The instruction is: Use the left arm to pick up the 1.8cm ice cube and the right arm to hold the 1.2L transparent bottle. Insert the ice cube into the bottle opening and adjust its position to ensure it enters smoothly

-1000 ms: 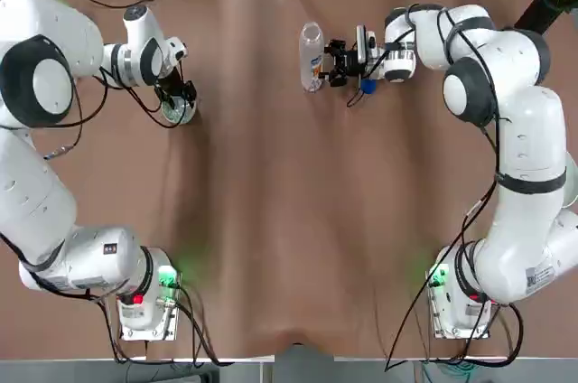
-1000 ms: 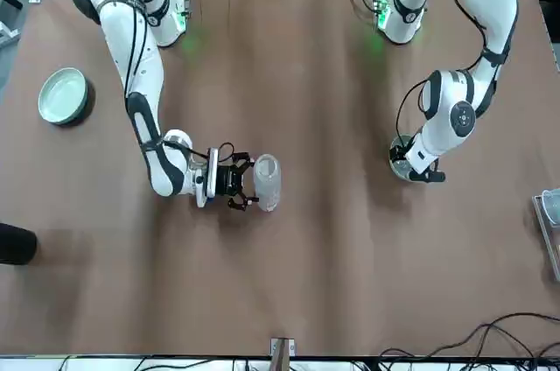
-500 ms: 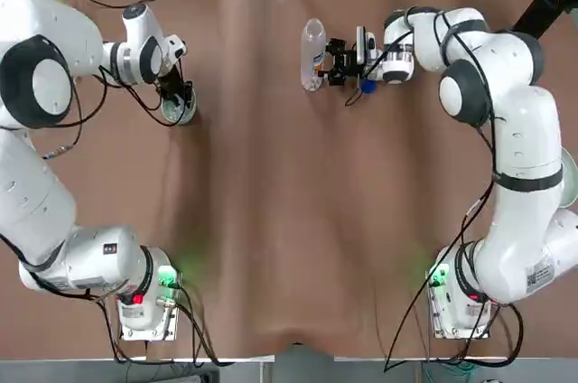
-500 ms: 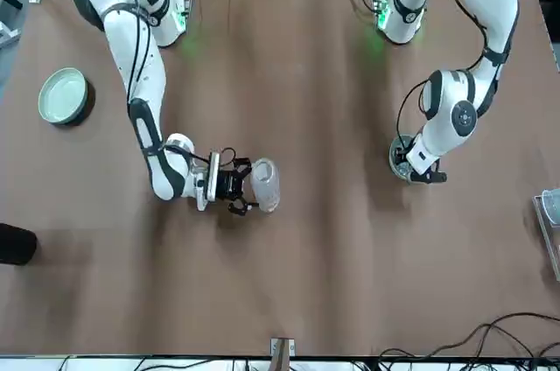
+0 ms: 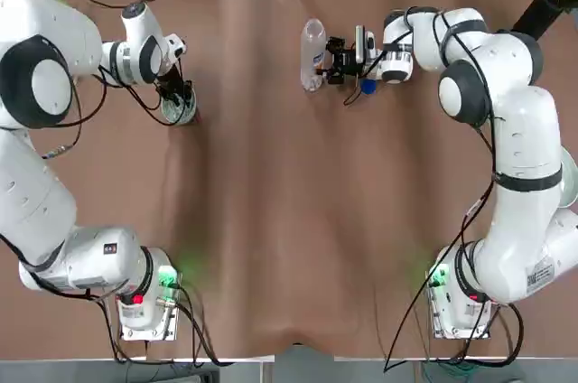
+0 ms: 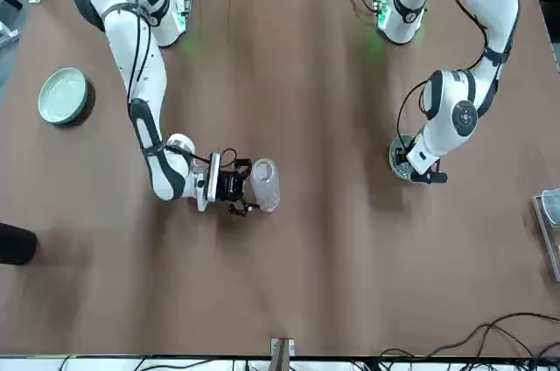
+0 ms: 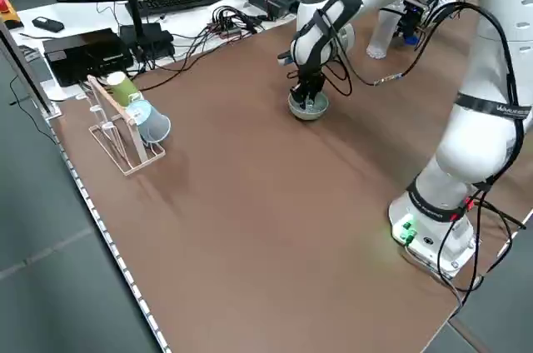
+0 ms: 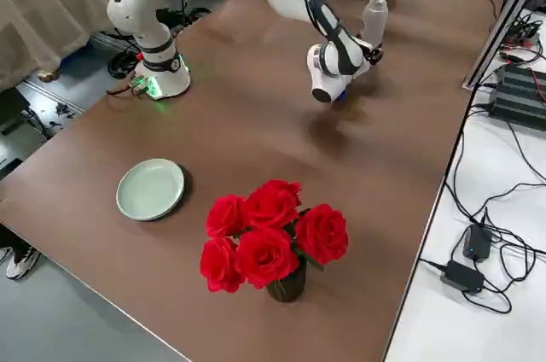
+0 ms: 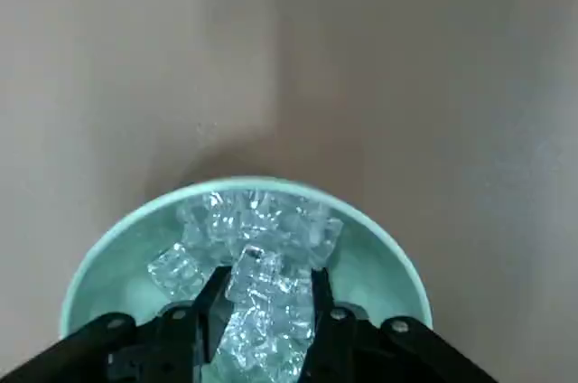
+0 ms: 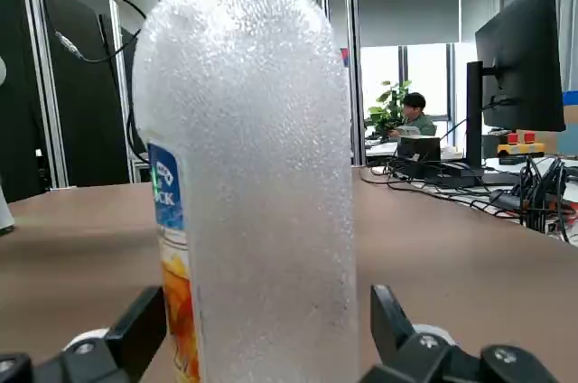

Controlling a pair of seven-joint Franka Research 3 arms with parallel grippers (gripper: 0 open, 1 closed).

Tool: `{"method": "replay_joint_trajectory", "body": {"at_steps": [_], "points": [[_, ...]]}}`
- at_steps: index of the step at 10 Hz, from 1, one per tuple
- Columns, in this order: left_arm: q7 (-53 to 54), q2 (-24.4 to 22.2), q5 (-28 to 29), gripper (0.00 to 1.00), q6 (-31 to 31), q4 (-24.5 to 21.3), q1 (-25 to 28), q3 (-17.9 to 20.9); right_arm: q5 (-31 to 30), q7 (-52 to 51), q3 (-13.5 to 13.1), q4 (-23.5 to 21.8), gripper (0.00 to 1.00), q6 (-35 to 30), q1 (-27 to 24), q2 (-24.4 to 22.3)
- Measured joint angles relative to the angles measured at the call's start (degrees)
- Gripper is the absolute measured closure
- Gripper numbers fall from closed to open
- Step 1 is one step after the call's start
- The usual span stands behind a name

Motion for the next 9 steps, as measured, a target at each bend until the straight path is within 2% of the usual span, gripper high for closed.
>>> {"method": "replay_joint_trajectory", "body": {"at_steps": [6,9], "points": [[0.0,-6.62,0.0,0.6,-5.65,1.05,0.63,-0.03,0.5,-0.05,-0.02,0.06,0.0,0.0,0.25,0.09],[-0.75,-9.16,0.0,0.6,-16.13,7.2,0.49,-0.67,0.52,-0.07,-0.02,0.07,0.0,0.0,0.25,0.09]]}}
